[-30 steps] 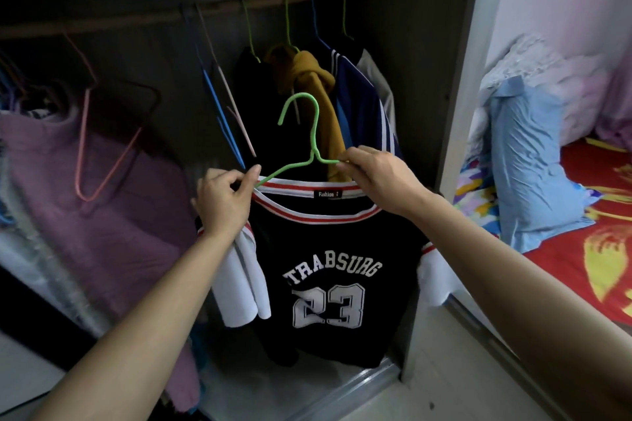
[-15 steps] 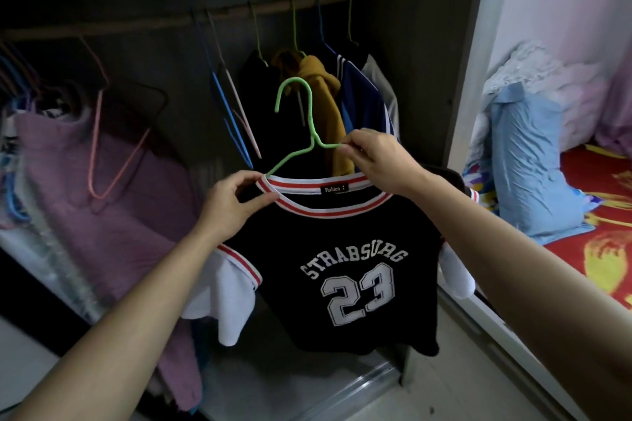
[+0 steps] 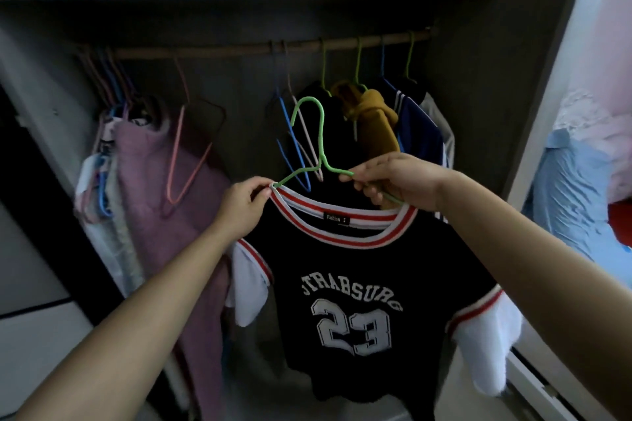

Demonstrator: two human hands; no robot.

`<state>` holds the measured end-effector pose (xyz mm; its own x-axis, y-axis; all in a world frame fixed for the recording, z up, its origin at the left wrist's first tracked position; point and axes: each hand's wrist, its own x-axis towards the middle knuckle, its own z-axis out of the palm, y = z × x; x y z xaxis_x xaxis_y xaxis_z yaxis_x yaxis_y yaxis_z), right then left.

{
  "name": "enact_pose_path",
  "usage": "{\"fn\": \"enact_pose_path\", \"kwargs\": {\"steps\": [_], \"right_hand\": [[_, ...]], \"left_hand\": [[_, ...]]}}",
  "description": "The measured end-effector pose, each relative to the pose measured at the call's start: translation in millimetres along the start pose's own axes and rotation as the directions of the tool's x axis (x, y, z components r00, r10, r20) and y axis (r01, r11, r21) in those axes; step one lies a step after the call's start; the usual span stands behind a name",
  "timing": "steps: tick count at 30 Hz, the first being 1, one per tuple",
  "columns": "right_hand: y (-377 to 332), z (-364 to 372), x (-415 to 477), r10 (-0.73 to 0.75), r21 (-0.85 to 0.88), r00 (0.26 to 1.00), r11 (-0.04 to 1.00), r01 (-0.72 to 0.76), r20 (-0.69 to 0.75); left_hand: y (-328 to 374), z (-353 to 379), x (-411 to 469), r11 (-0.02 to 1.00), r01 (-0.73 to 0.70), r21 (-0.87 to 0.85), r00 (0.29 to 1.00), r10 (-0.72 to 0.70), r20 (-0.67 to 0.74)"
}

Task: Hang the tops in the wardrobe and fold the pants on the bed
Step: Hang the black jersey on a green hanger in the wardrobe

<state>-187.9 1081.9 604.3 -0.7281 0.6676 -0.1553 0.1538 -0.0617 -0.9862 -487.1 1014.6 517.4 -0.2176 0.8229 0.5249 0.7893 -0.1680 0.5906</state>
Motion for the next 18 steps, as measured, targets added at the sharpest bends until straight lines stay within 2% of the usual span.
{"fn": "enact_pose_path", "kwargs": {"steps": [4, 7, 10, 12, 16, 18], "right_hand": [[-21, 37, 27, -0.014, 0.237, 1.0, 0.971, 0.013, 0.003], [-38, 66, 47, -0.086, 0.304, 0.995, 0.948, 0.096, -0.045], [-52, 90, 65, -0.268, 0.237, 0.947, 0.922, 0.306, -0.178], [-60, 98, 77, -0.332, 0.192, 0.898, 0.898, 0.395, -0.289], [-76, 94, 108, -0.406, 0.064, 0.828, 0.883, 0.464, -0.387], [-83, 91, 128, -0.419, 0.075, 0.819, 0.873, 0.482, -0.391]], "left_hand": [[-8, -37, 14, 0.983, 0.006, 0.183, 1.0, -0.004, -0.011], [-10, -67, 29, 0.951, -0.035, 0.308, 0.994, 0.066, -0.091], [-11, -93, 46, 0.921, -0.013, 0.389, 0.984, 0.082, -0.161], [-11, -107, 58, 0.898, 0.016, 0.439, 0.982, 0.07, -0.178], [-11, -124, 87, 0.832, 0.048, 0.552, 0.978, 0.072, -0.194], [-11, -130, 107, 0.784, 0.059, 0.618, 0.978, 0.079, -0.195]]}}
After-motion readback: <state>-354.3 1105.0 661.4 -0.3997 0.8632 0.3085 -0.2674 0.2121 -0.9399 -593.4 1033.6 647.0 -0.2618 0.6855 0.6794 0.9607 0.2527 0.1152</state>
